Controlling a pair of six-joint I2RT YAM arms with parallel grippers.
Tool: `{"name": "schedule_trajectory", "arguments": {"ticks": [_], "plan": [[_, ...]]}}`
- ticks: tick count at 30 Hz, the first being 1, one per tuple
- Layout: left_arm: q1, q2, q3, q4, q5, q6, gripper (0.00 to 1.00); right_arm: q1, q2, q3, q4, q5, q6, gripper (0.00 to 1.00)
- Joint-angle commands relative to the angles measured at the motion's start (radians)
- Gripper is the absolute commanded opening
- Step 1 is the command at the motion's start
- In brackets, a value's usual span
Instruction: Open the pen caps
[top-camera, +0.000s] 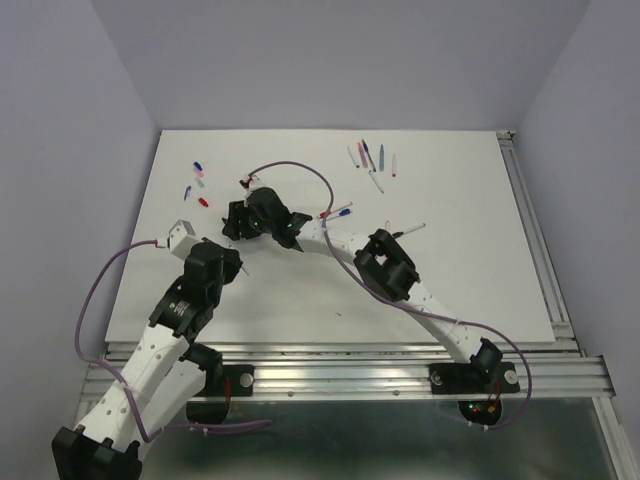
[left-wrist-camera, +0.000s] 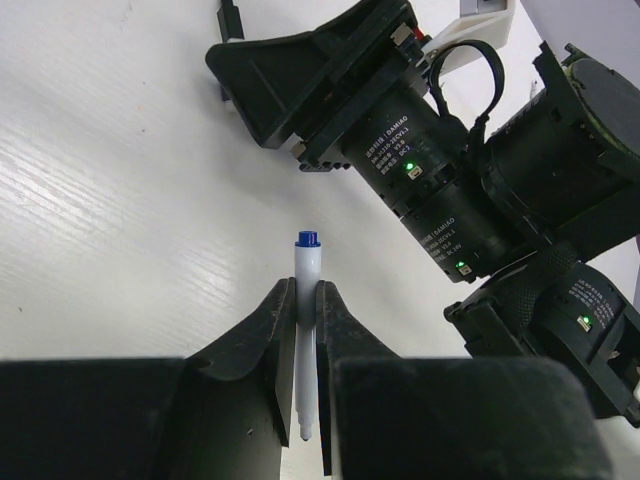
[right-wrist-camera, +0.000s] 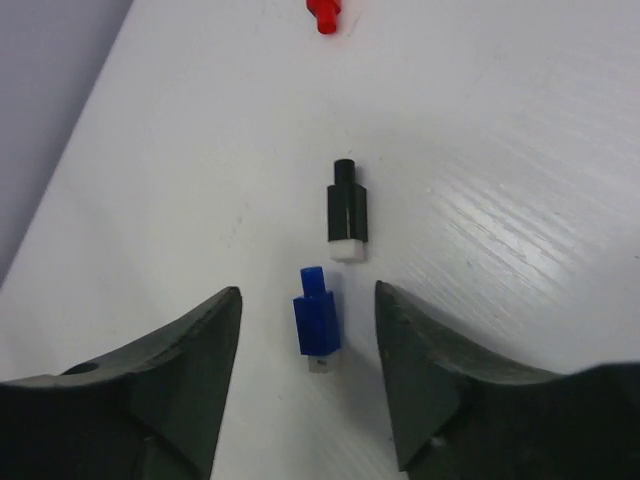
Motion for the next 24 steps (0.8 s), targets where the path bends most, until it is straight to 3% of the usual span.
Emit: {"name": "schedule_trajectory", "arguments": {"ticks": [1, 9, 17, 21, 24], "plan": [[0.001, -0.014, -0.001, -0.001, -0.024, -0.003, 0.00, 0.004, 0.000, -0.011, -0.041, 0.023, 0.003, 0.67], [0.001, -0.023, 0.012, 0.001, -0.006, -0.007, 0.00, 0.004, -0.228, -0.289, 0.048, 0.120, -0.019, 0.76], [0.001, 0.041, 0.041, 0.033, 0.031, -0.010, 0.00, -0.001, -0.590, -0.712, 0.192, 0.265, -0.085, 1.00], [-0.001, 0.089, 0.094, 0.068, 0.037, -0.001, 0.00, -0.001, -0.768, -0.906, 0.235, 0.455, -0.082, 1.00], [-0.002, 0.176, 0.145, 0.099, 0.048, 0.008, 0.00, -0.004, -0.918, -1.066, 0.161, 0.715, -0.047, 1.00]]}}
